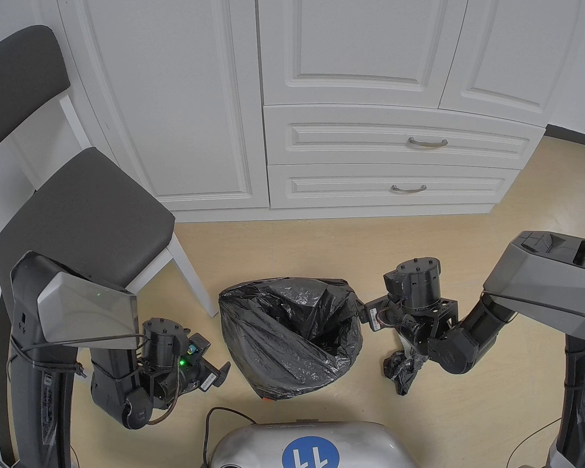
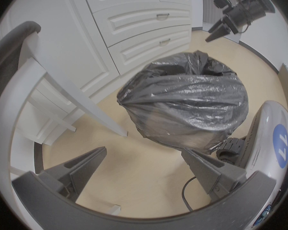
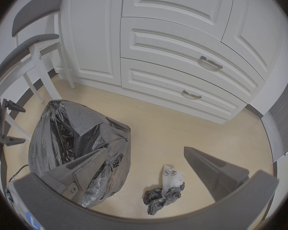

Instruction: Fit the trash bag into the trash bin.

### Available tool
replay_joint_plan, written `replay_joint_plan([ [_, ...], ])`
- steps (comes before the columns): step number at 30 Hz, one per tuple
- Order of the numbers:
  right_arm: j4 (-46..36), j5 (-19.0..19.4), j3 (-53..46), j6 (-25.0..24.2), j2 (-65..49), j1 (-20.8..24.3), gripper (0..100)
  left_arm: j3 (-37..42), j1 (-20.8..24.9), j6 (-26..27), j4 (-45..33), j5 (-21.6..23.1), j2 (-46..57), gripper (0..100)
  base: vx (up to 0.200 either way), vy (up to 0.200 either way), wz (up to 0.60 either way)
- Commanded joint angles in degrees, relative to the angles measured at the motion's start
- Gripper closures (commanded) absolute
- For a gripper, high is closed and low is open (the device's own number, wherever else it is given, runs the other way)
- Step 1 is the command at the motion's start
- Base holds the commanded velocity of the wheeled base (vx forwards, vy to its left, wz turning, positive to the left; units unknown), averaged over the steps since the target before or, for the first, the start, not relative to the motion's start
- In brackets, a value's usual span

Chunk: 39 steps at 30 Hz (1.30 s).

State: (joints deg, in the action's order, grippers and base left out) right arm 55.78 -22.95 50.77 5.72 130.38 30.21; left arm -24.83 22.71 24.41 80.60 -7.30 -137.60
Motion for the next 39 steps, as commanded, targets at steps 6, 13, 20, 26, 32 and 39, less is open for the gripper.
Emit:
replay_joint_plan([
  [6,0.0,0.5,-0.5,0.0,-0.7,0.0,0,-7.6,4.0,-4.5,0.3,-3.2,-8.4,0,0.000,0.000,0.00],
  [13,0.0,0.5,-0.4,0.0,-0.6,0.0,0,-15.9,7.9,-14.3,-0.4,-8.2,-11.2,0,0.000,0.000,0.00],
  [20,0.1,0.5,-0.4,0.0,-0.4,0.1,0,-17.3,8.8,-16.1,-0.7,-8.3,-11.6,0,0.000,0.000,0.00],
  [26,0.1,0.5,-0.1,-0.3,0.1,0.7,0,-17.1,7.1,-15.8,-1.1,-12.2,-11.6,0,0.000,0.000,0.00],
  [32,0.1,0.5,0.0,-0.4,-0.2,0.7,0,-18.8,2.2,-15.2,-4.3,-12.8,-10.4,0,0.000,0.000,0.00],
  [39,0.3,0.5,0.1,-0.4,-0.4,0.7,0,-23.6,1.3,-16.4,-4.7,-12.9,-11.8,0,0.000,0.000,0.00],
])
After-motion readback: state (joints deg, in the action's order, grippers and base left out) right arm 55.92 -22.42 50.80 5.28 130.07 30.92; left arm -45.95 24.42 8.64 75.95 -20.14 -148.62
